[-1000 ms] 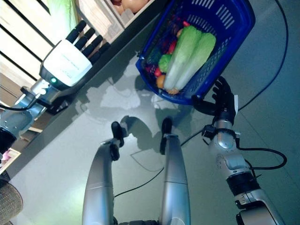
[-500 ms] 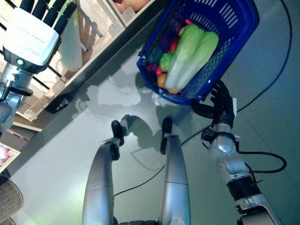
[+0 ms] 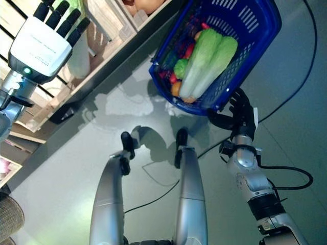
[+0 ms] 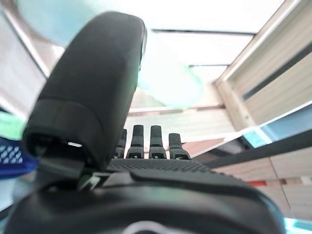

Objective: Put vegetables into the basket

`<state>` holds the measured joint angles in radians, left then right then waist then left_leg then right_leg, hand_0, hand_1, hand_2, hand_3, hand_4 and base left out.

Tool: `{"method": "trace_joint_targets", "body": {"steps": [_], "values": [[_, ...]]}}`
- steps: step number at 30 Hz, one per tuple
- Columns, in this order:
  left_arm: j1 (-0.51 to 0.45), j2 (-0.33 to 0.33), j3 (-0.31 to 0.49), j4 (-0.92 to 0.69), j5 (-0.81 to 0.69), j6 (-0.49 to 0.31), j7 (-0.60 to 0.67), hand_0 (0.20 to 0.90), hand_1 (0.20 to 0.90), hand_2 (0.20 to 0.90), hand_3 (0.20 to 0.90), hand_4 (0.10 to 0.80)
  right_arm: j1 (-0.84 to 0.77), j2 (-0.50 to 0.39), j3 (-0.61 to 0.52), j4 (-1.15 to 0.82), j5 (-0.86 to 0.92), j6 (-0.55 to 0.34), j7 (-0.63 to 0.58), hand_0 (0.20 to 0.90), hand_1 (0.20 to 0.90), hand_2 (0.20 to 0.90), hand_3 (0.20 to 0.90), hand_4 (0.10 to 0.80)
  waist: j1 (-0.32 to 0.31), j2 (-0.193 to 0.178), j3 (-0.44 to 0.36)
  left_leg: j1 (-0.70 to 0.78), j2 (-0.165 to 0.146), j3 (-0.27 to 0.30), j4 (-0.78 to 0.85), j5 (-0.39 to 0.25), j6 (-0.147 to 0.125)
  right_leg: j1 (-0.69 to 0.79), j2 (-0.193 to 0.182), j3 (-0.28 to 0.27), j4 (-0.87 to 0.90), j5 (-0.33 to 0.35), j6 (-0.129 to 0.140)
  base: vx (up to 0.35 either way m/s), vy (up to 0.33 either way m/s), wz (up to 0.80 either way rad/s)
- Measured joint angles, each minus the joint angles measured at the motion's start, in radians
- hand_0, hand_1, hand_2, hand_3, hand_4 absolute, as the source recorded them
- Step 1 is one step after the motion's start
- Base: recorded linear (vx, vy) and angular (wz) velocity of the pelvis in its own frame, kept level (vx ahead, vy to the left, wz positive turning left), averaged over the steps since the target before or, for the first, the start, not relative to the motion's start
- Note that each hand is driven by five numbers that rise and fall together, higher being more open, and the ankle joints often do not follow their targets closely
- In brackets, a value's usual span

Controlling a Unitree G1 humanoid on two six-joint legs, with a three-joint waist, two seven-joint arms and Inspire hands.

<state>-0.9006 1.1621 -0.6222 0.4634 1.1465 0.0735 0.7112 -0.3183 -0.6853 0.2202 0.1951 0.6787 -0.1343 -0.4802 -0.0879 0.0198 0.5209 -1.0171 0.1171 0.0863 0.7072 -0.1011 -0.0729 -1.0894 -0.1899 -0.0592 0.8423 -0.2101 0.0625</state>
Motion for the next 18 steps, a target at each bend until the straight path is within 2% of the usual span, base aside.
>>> {"method": "trace_joint_targets", "body": {"steps": [13,18], "values": [[-0.03,0.004,-0.115,0.096,0.002,0.021,-0.047,0.9,0.9,0.9,0.9,0.8,0.002,-0.006,-0.002,0.004,0.011,0.0,0.0,0.9,0.9,0.9,0.9,0.8,-0.004,0.0,0.0,-0.003,0.003,0.001,0.015,-0.003,0.004,0.001,0.001,0.003,0.001,0.002,0.003,0.003,0.001,0.0],[-0.06,0.001,-0.126,0.101,0.038,0.021,-0.04,0.9,0.9,0.9,0.9,0.8,-0.004,-0.006,-0.002,0.005,0.037,0.0,0.0,0.9,0.9,0.9,0.9,0.8,-0.006,0.0,0.0,-0.005,0.002,0.003,0.017,-0.004,0.006,-0.001,0.001,0.005,0.0,0.003,0.005,0.0,0.0,0.0]]}}
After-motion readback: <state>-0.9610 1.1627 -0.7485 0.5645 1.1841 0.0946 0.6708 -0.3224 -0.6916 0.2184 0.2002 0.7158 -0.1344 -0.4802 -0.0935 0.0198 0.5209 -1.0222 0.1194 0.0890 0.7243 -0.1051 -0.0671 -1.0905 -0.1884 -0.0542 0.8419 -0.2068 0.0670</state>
